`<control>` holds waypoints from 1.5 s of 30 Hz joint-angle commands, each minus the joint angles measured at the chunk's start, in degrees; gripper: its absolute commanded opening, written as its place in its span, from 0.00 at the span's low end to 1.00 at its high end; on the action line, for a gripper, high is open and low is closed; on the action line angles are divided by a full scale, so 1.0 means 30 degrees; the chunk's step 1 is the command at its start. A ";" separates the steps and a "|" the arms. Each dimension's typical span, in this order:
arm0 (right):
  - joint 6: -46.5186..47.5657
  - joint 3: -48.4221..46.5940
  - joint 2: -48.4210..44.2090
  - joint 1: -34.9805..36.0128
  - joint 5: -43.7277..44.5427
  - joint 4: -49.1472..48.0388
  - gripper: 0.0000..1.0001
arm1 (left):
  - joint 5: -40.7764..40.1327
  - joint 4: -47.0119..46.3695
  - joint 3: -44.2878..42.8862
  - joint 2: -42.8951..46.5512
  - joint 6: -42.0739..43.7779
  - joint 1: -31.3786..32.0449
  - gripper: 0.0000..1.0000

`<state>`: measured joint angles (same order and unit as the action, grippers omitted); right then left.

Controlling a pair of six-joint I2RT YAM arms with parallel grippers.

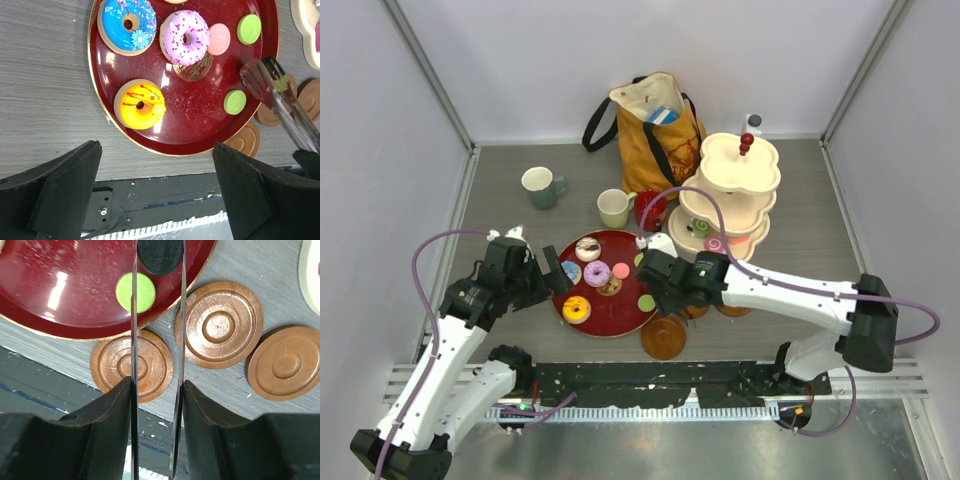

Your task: Serve the afternoon tea

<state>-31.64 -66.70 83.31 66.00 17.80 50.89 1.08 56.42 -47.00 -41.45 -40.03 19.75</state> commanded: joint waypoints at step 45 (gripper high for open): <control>0.3339 -0.4808 -0.1606 -0.8962 0.4085 -0.0354 0.57 | -0.0068 -0.0586 -0.0094 0.0223 0.0072 -0.0108 1.00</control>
<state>-21.37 -80.36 79.99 39.24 29.19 52.23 1.08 56.40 -47.00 -40.99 -40.03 19.73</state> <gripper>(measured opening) 0.552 0.994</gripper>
